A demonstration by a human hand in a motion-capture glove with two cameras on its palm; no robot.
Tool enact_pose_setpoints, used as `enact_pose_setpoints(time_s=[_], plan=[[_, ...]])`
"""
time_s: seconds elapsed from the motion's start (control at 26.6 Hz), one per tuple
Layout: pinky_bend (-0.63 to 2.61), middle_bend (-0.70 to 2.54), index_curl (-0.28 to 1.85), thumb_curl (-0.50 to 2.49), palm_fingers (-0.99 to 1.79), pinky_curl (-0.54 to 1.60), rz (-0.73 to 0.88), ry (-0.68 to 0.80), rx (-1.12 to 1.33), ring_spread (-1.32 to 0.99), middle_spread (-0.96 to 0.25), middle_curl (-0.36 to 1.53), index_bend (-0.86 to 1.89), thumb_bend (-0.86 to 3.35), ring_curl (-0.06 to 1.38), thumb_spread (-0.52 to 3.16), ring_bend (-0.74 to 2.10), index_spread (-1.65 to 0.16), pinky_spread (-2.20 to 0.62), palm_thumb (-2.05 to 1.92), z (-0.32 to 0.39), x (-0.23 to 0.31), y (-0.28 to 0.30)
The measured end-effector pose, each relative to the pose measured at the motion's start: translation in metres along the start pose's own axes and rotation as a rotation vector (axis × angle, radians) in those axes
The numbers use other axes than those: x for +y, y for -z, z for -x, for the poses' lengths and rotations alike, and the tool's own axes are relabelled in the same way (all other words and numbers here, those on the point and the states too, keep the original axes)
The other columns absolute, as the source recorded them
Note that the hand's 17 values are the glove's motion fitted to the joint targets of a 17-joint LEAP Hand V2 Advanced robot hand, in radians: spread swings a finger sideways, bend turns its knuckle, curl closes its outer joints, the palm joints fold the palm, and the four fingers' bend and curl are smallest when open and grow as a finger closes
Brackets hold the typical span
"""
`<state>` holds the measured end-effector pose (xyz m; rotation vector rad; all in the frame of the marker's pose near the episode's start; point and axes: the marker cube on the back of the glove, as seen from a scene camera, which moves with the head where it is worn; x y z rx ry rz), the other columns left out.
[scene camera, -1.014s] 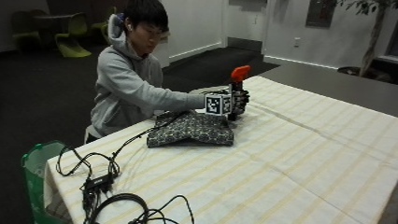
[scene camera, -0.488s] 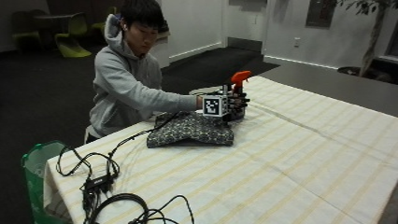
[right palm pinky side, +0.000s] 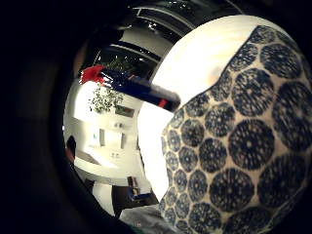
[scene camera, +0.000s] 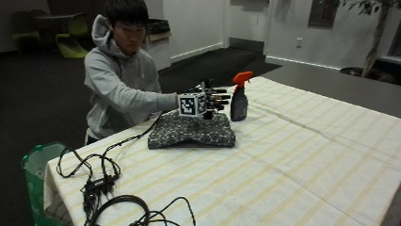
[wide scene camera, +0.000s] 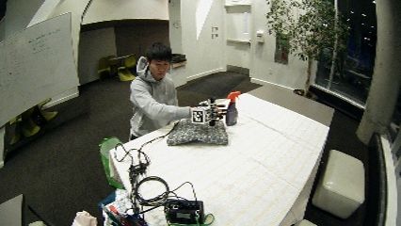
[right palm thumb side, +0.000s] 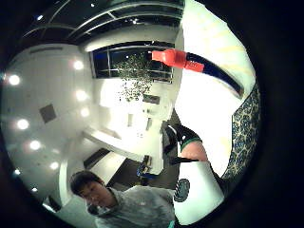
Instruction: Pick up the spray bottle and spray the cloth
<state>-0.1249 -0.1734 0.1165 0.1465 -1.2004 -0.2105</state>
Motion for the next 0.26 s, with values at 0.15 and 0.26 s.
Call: enact_pose_setpoints(time_s=[0.15, 0.26], plan=[[0.47, 0.20, 0.23, 0.42, 0.21, 0.38, 0.023, 0.031, -0.002, -0.09, -0.08, 0.34, 0.11, -0.04, 0.31, 0.72, 0.32, -0.37, 0.14, 0.85, 0.009, 0.019, 0.011], [0.47, 0.20, 0.23, 0.42, 0.21, 0.37, 0.049, 0.054, -0.001, -0.09, -0.08, 0.34, 0.12, -0.03, 0.31, 0.72, 0.32, -0.38, 0.14, 0.85, 0.016, 0.027, 0.014]])
